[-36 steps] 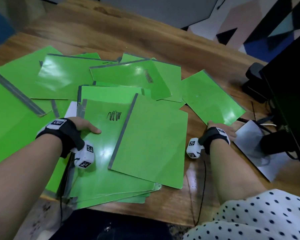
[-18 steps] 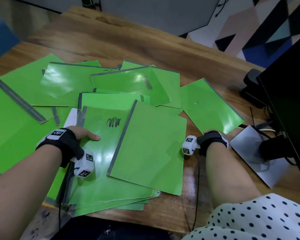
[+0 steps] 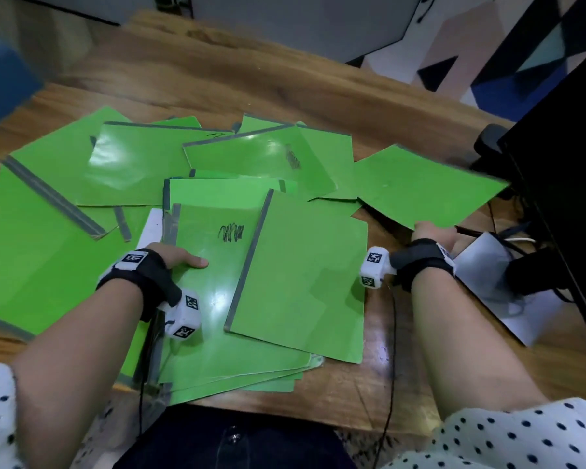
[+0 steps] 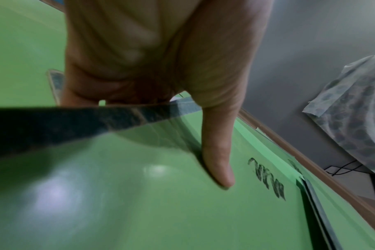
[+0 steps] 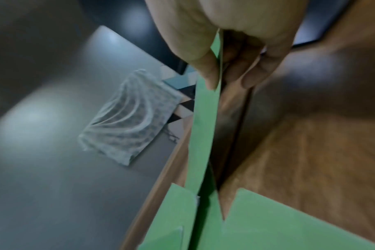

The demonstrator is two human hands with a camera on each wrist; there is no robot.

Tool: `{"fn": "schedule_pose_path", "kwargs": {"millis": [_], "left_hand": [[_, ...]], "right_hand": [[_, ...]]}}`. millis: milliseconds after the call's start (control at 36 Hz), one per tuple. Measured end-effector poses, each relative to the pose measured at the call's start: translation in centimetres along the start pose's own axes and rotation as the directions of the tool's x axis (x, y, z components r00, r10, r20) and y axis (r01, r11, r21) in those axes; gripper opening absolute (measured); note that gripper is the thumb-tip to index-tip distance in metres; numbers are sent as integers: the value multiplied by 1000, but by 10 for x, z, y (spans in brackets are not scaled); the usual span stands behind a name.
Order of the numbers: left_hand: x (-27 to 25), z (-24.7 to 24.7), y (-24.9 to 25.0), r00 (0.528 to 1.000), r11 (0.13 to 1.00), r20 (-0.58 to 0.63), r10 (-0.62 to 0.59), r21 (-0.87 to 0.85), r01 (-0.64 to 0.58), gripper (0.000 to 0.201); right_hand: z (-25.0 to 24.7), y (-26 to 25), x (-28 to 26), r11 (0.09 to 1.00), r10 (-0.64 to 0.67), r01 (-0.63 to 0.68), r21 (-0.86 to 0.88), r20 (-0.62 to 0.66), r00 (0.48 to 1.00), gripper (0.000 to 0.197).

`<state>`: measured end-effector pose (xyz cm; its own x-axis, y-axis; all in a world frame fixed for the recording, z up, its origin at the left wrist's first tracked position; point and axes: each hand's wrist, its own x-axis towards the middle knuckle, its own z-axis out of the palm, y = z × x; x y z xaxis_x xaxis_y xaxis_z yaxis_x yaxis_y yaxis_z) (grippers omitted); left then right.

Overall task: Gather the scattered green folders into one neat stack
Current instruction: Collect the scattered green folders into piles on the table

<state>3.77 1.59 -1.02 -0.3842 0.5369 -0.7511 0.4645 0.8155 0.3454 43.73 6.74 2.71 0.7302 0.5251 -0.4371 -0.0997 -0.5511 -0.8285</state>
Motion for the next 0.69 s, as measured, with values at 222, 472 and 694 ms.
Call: {"fn": "schedule_pose_path", "kwargs": {"millis": [222,472,694], "left_hand": [[-7,4,-6,1000,998,-15,-1,-64,1,94],[-1,7,-9,1000,999,-7,12,-47,-12,90],[6,5,-10,999,999,-1,33,-29,-33,90]], "right_hand": [[-9,-52,-25,969,-225,186,-160,-270,936,33],[-19,-90,-52,614,-787,756,-225,-249,565,27],[-15,-124,-64,527,-821,842,-117,-327,469,34]]}}
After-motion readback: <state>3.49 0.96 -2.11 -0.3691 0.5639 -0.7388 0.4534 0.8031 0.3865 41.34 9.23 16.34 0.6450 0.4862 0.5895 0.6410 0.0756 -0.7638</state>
